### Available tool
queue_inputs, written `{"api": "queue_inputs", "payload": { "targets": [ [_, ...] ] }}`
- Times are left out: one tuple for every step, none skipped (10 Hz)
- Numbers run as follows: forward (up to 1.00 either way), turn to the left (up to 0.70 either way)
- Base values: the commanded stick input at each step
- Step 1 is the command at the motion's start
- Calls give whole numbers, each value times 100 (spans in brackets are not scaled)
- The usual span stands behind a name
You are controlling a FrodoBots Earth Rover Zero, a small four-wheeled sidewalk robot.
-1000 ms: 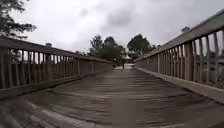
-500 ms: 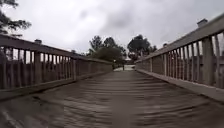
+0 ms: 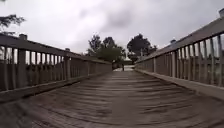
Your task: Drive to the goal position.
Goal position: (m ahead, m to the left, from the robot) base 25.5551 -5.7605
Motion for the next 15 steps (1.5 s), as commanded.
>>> {"api": "queue_inputs", "payload": {
  "targets": [
    [85,0],
    [85,0],
    [85,0],
    [85,0],
    [85,0],
    [85,0],
    [85,0],
    [85,0],
    [85,0],
    [85,0],
    [85,0],
    [85,0],
    [85,0],
    [85,0],
    [85,0]
  ]
}}
